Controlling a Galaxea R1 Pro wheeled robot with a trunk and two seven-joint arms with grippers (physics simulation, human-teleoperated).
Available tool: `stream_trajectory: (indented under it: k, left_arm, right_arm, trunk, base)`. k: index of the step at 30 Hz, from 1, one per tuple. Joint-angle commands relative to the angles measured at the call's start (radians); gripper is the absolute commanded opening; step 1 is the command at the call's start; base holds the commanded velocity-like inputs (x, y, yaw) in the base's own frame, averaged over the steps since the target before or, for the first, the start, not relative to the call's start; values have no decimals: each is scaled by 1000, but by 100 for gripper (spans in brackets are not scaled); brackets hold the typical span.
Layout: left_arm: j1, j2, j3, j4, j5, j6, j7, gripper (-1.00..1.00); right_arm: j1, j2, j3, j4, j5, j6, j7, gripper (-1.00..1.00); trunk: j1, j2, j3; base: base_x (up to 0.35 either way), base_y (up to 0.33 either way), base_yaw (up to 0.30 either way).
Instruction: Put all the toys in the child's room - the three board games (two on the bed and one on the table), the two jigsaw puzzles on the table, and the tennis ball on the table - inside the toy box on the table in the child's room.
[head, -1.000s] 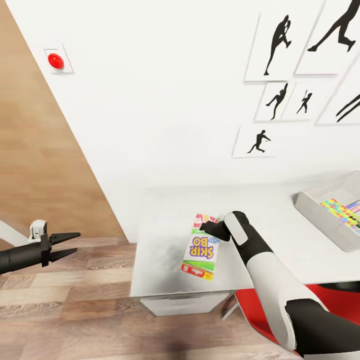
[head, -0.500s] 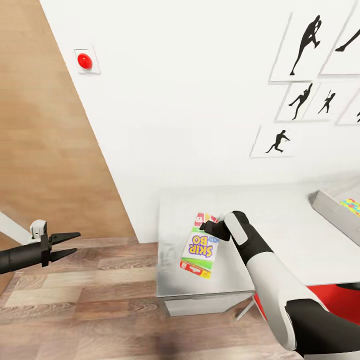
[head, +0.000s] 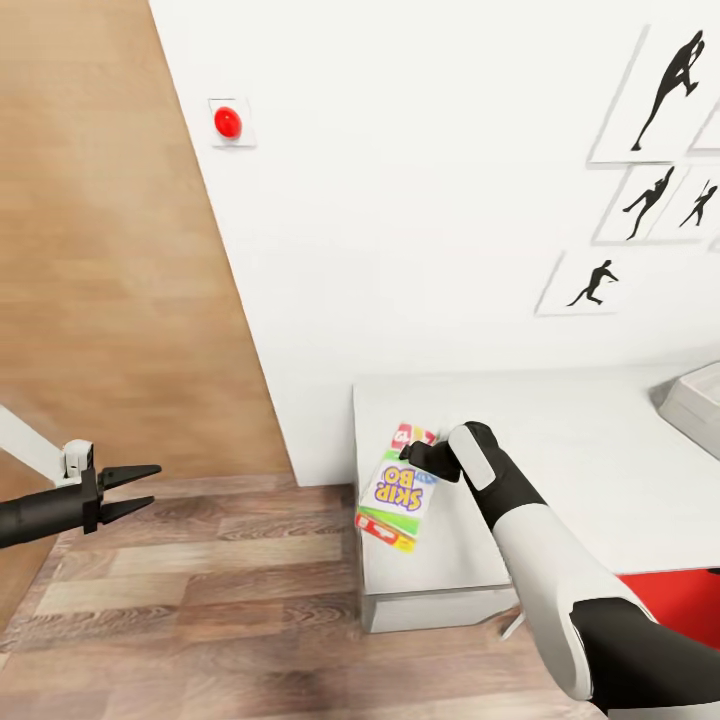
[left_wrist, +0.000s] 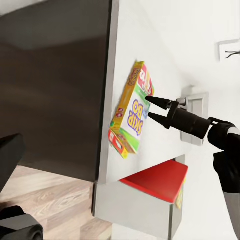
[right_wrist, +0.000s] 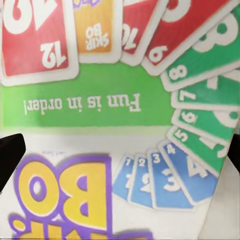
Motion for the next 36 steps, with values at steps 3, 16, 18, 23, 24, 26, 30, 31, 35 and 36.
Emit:
stream_trajectory:
  k: [3, 16, 18, 23, 24, 26, 30, 31, 35, 36]
  left_arm:
    - [-1, 1, -1, 1, -8, 1, -10, 100]
    - [-2, 0, -3, 1, -7, 0, -10, 100]
    - [-1, 0, -3, 1, -7, 0, -10, 100]
    - [-1, -1, -3, 1, -7, 0, -10, 100]
    - [-1, -1, -3, 1, -7, 1, -10, 100]
    - [-1, -1, -3, 1, -8, 1, -10, 100]
    - [-1, -1, -3, 1, -7, 0, -10, 100]
    - [-2, -1, -3, 1, -7, 0, -10, 100]
    - [-1, -1, -3, 0, -7, 0, -10, 100]
    - [-1, -1, -3, -1, -7, 0, -10, 100]
  right_arm:
    - [-1, 0, 2, -1, -14, 1, -10, 100]
    - [-1, 0, 1, -1, -13, 0, -10, 100]
    - [-1, 0, 1, -1, -13, 0, -10, 100]
    - [-1, 0, 1, -1, -14, 1, -10, 100]
    - [-1, 0, 1, -1, -14, 1, -10, 100]
    - [-1, 0, 1, -1, -14, 1, -10, 100]
    - [-1, 0, 0, -3, -14, 1, -10, 100]
    - [-1, 0, 0, -3, -14, 1, -10, 100]
    - [-1, -1, -3, -5, -14, 3, -3, 100]
    - [-1, -1, -3, -6, -14, 3, 2, 100]
  trunk:
    - [1, -2, -2]
    - [1, -2, -2]
    - [1, -2, -2]
    - [1, -2, -2]
    - [1, -2, -2]
    - [1, -2, -2]
    - [1, -2, -2]
    - [1, -2, -2]
    - [1, -2, -2]
    - [1, -2, -2]
  base:
    - [0, 275, 0]
    - [0, 103, 0]
    - [0, 2, 0]
    - [0, 0, 0]
    - [0, 33, 0]
    - [0, 134, 0]
    - [0, 92, 0]
    - [0, 27, 0]
    - [-73, -32, 0]
    - [-168, -112, 0]
